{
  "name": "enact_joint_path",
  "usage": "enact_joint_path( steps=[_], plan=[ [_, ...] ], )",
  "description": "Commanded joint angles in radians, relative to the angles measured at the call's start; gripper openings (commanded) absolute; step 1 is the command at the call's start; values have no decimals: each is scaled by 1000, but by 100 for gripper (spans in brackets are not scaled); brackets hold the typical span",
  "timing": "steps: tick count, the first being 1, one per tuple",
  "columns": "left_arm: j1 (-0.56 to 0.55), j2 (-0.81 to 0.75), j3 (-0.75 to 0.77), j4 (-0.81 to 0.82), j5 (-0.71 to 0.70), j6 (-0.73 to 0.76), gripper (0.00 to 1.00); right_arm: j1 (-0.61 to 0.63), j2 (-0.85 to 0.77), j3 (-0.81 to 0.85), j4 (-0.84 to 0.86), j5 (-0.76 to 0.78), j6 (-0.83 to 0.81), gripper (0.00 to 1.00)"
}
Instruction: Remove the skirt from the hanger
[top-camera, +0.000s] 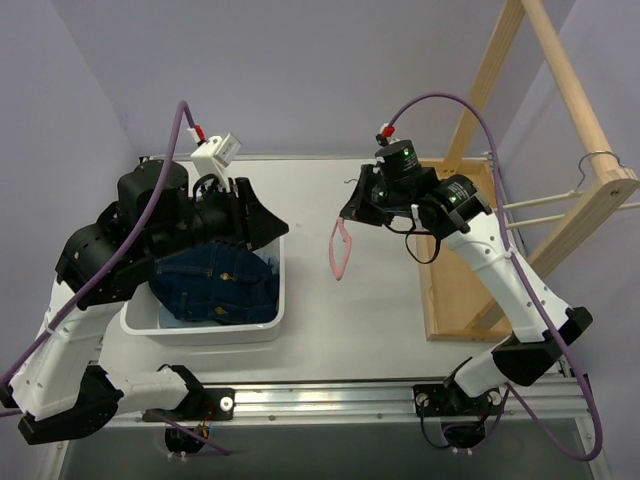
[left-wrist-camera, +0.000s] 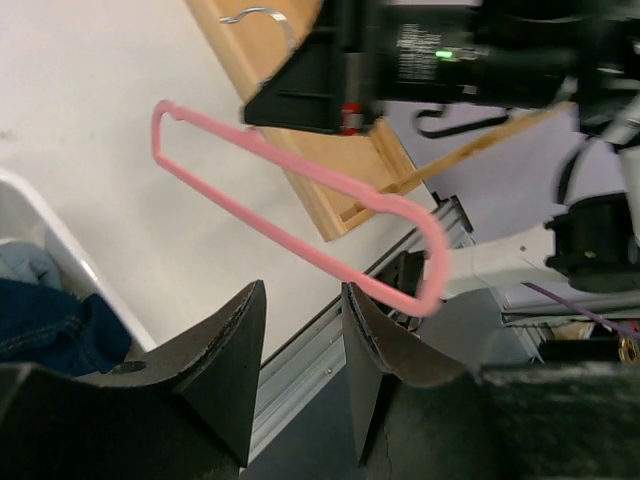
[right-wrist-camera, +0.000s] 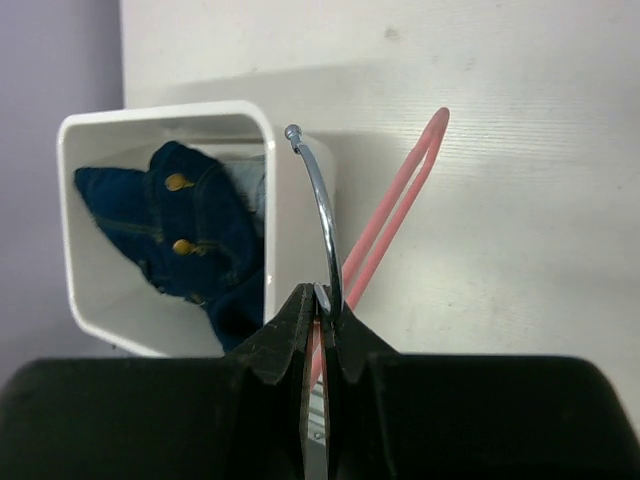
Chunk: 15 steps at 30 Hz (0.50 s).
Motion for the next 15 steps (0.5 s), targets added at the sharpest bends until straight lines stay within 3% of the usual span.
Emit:
enact_joint_path(
  steps=[1,7,15],
  plan=[
    [-104,51,132,-68,-137,63,45,-6,44,57,-48,157,21,0],
    [-243,166,299,-173,-204,101,46,-15,77,71,-57,205,32,0],
    [-438,288,437,-333,-505,135,50,-17,84,86,-60,175,55,0]
  ],
)
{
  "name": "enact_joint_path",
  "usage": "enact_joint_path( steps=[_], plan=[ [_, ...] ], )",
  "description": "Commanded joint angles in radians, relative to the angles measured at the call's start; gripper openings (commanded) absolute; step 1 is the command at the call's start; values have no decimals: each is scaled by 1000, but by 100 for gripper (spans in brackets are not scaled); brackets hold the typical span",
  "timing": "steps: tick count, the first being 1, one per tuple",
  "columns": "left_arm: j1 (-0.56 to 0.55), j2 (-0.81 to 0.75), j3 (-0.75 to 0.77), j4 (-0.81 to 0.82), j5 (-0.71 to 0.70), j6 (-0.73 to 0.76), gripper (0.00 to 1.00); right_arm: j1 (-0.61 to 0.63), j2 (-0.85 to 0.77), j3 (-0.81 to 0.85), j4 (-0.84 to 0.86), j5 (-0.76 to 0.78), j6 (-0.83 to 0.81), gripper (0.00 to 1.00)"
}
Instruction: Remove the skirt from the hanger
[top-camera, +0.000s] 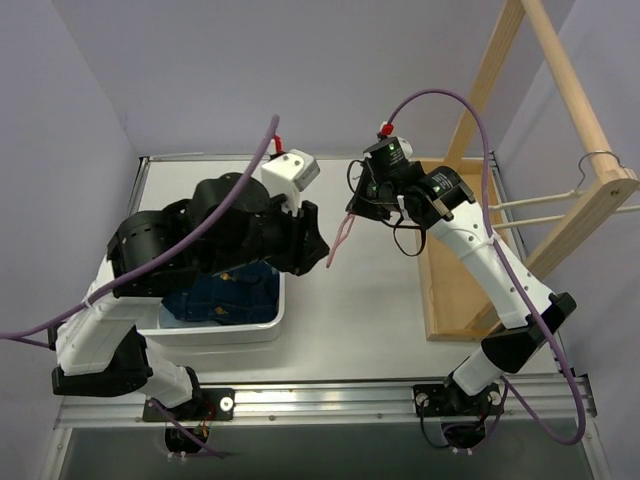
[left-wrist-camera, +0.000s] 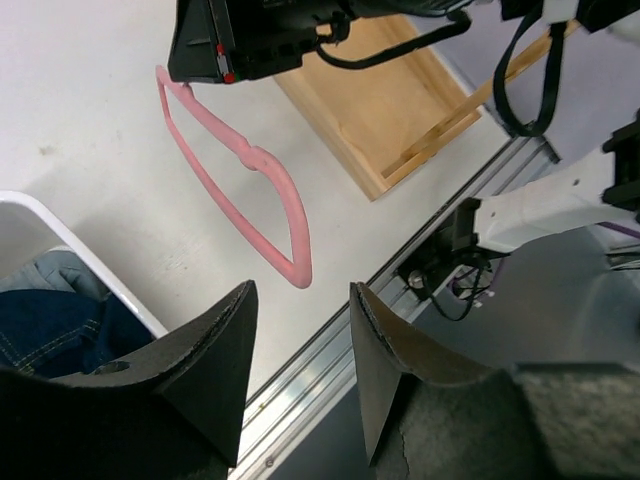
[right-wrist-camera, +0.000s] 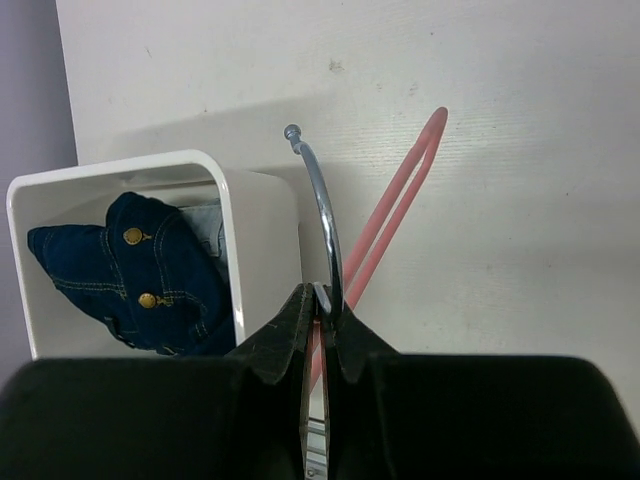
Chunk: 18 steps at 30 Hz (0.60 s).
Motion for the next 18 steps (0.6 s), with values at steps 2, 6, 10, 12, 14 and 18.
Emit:
enact_joint_path(
  steps=[2,6,10,12,14,18],
  plan=[
    [-62,47,78,-137,-186,37,51,-7,-6,41,-12,13,25,0],
    [-88,81,106,-157,-244,51,52,-7,-10,33,-11,-4,26,0],
    [-108,118,132,-171,-291,67,54,-5,-22,21,-3,-18,34,0],
    [-108,136,140,-180,-298,72,55,-5,-26,16,0,-24,37,0],
    [-108,148,149,-191,-312,71,56,-5,-29,18,-1,-25,37,0],
    [-108,164,141,-174,-294,86,56,-4,-36,21,-7,-25,35,0]
  ],
)
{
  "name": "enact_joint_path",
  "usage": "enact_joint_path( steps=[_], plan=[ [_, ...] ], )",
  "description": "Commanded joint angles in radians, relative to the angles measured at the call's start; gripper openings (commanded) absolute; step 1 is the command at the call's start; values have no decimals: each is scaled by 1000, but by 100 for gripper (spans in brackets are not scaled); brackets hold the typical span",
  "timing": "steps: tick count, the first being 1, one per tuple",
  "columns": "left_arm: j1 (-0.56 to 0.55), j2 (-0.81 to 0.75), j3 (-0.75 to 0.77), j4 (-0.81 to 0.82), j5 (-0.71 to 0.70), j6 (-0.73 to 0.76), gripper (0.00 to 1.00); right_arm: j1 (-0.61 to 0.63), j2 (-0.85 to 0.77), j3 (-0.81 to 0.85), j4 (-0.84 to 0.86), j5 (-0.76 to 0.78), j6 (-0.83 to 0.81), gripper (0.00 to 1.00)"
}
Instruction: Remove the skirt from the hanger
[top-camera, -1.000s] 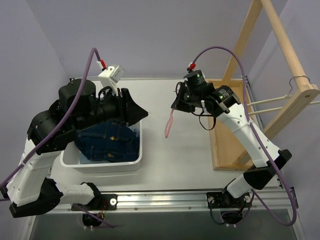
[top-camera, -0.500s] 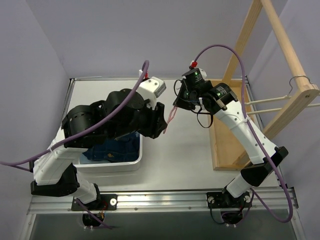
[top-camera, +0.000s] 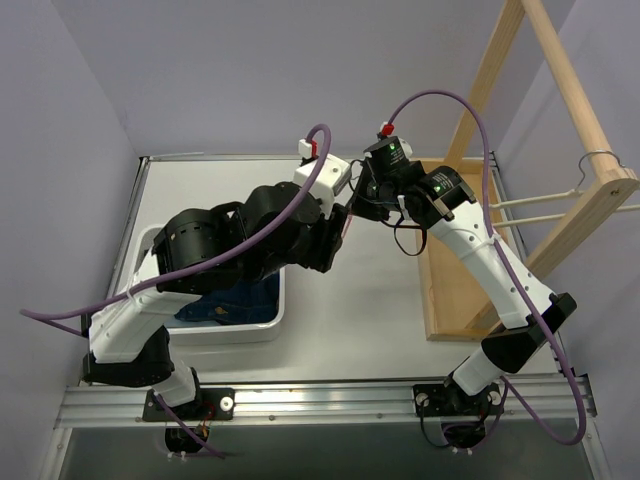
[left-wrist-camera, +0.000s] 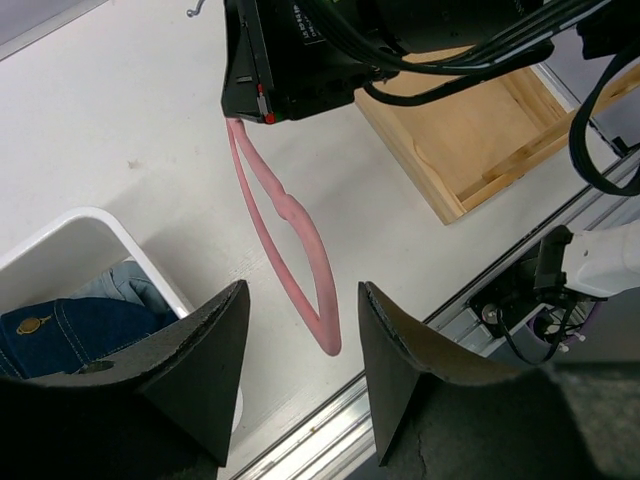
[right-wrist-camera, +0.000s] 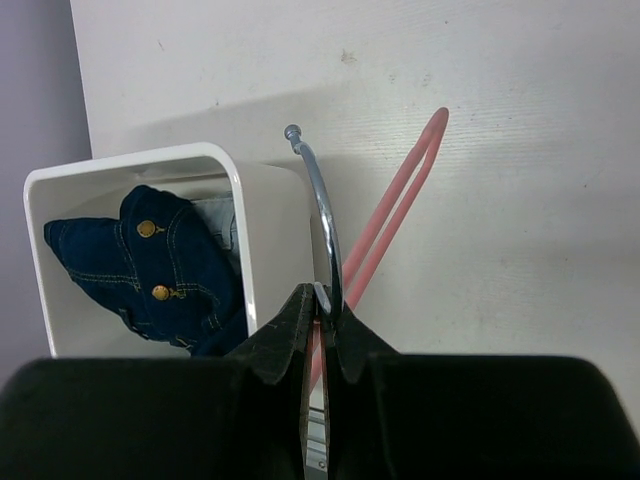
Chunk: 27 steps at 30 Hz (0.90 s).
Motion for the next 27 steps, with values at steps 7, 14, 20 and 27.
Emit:
enact_joint_path(
  steps=[7,14,20,27],
  plan=[
    [-4,13,6,-101,2,29,56,-4,-29,21,-8,-8,11,0],
    [-1,48,-7,-151,-36,2,60,-4,-35,30,-9,-11,19,0],
    [0,91,-3,-202,-65,0,61,-3,-42,22,-6,-18,28,0],
    [49,59,-59,-179,-50,11,27,-4,-67,-2,32,-67,40,0]
  ],
)
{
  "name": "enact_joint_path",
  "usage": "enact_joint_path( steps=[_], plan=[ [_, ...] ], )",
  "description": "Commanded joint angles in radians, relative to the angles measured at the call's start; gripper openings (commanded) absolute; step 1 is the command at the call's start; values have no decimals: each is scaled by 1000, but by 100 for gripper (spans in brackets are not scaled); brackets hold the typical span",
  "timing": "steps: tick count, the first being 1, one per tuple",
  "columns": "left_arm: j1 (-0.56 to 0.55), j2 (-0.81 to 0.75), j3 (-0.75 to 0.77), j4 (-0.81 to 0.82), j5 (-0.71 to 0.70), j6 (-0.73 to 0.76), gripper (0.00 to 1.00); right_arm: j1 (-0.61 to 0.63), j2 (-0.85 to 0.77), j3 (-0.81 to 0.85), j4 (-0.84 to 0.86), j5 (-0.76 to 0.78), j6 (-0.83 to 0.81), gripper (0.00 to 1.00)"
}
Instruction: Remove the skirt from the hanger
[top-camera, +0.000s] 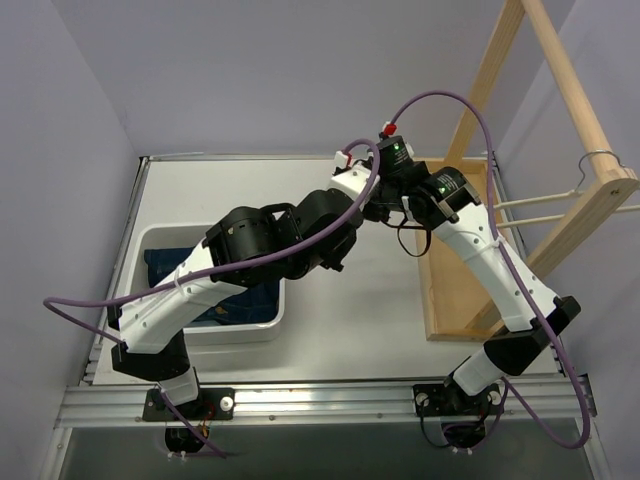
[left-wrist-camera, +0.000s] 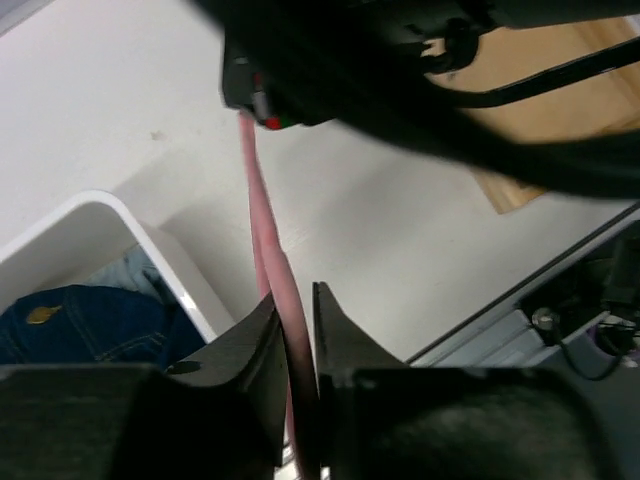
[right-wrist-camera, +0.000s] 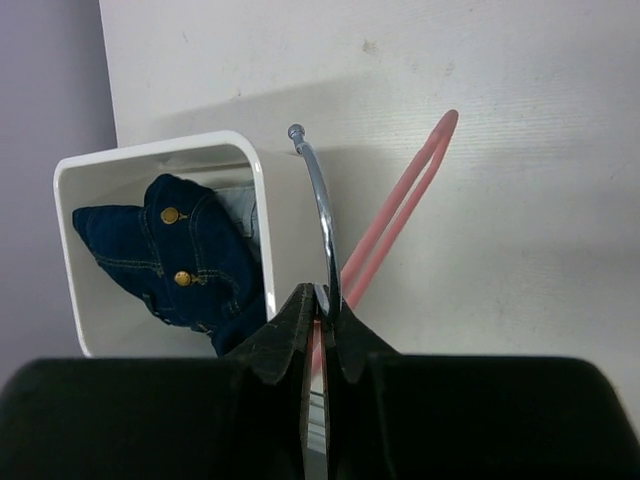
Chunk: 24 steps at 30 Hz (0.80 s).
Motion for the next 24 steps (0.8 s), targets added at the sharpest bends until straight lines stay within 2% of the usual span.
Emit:
enact_joint_path(
  steps=[1,2,4,7,8,10,11,14,17,21,24],
  plan=[
    [37,-50,-29,-175,-10,13,17,-3,-54,-7,33,-34,17,0],
    [43,-58,-37,-171,-7,15,6,-1,-57,-8,35,-37,17,0],
    [58,-83,-60,-171,-8,16,2,-1,-62,-7,35,-46,9,0],
    [74,-112,-91,-173,-18,22,2,-1,-68,-5,35,-72,-17,22],
    [78,-125,-98,-171,-19,25,2,2,-69,1,29,-78,-22,35],
    [90,-135,-115,-168,-21,31,2,5,-72,7,21,-100,-47,46],
    [94,-139,-121,-162,-19,34,2,7,-74,15,10,-108,-58,55],
    [107,-152,-135,-153,-16,42,2,16,-86,36,-14,-117,-74,71],
    [124,-159,-137,-141,-5,47,2,24,-125,67,-33,-109,-78,78],
    [147,-175,-141,-124,24,60,2,25,-171,107,-48,-160,-89,77],
    [205,-185,-141,-101,79,82,2,25,-180,116,-65,-259,-110,73]
  ],
)
